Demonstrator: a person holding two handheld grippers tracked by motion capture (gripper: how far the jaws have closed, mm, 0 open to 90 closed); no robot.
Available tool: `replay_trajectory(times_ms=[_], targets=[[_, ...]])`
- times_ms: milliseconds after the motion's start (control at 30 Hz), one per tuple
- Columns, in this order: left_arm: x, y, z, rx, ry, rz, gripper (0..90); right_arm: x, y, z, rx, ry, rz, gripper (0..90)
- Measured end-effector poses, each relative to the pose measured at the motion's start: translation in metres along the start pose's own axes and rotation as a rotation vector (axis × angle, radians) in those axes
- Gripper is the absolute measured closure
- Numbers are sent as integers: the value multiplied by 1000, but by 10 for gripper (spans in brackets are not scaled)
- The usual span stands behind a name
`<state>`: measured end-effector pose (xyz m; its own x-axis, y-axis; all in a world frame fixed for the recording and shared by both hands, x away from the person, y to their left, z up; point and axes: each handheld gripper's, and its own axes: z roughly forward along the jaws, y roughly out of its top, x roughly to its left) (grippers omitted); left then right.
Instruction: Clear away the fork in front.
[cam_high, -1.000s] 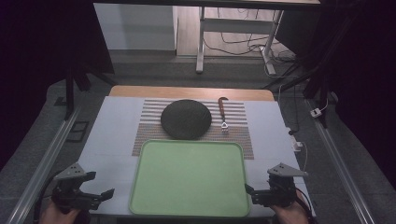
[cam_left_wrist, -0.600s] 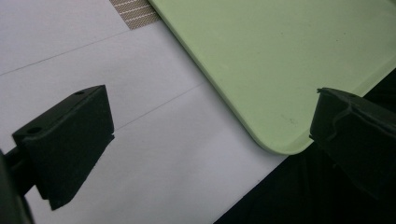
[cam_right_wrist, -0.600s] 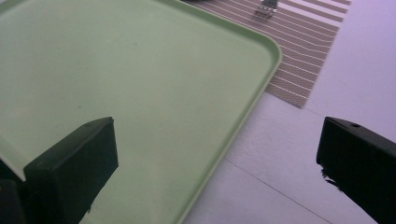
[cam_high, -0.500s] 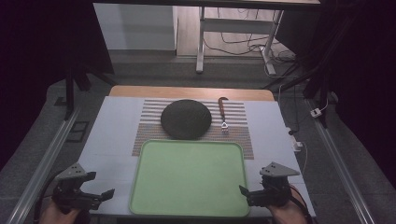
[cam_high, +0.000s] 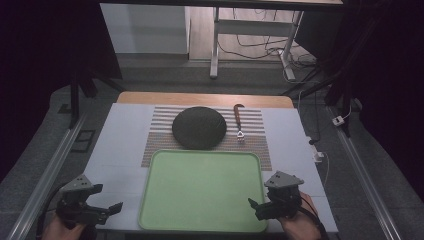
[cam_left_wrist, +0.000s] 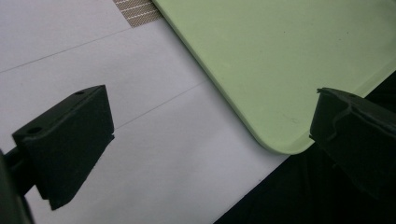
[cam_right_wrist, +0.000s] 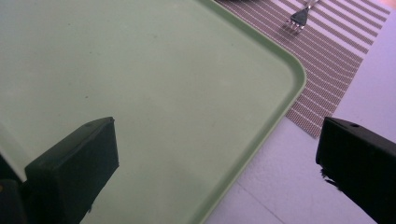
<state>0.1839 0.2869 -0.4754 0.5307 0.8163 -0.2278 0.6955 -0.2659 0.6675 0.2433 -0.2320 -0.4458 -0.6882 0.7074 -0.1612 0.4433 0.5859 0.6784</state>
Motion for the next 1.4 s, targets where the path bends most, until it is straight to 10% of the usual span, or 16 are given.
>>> replay_trajectory(times_ms=[1400], targets=[[2,0,1,4,-1,-20,0,-5,47,63,132,-167,-334,0]])
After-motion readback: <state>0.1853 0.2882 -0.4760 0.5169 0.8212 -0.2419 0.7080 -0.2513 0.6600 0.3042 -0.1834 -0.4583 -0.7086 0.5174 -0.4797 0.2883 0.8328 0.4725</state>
